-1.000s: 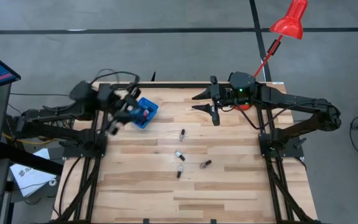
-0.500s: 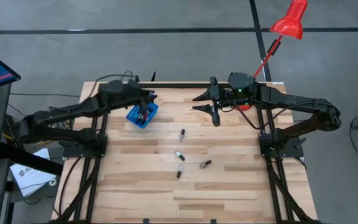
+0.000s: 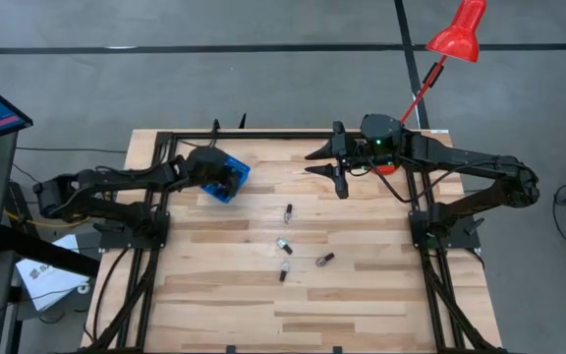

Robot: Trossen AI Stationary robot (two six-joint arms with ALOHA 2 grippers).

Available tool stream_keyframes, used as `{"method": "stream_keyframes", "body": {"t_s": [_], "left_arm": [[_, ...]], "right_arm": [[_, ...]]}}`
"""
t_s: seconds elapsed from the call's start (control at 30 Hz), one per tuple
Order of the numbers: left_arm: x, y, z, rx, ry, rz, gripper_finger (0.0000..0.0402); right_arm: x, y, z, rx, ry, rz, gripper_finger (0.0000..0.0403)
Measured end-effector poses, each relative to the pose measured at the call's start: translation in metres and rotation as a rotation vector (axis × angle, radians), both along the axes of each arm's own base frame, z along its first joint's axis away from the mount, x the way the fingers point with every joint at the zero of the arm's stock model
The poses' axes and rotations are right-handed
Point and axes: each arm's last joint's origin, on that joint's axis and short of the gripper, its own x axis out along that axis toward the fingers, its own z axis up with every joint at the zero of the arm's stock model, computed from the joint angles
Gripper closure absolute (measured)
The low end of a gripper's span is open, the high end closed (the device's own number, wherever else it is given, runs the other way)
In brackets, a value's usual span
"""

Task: Pick & Place Nail Polish
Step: Put the blue nail polish bottle into the blue bin

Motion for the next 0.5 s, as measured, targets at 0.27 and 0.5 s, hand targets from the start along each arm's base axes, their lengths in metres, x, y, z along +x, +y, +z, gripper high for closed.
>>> {"method": "stream_keyframes", "body": {"t_s": [0.27, 0.5], "left_arm": [[-0.010, -0.005, -0.019, -0.048, 0.069, 0.017, 0.0289], [-0.019, -0.008, -0.033, -0.034, 0.133, 0.064, 0.0289]], "right_arm": [[0.000, 0.000, 0.000, 0.006, 0.001, -0.003, 0.0276], [0.000, 0.000, 0.000, 0.017, 0.001, -0.007, 0.0276]]}}
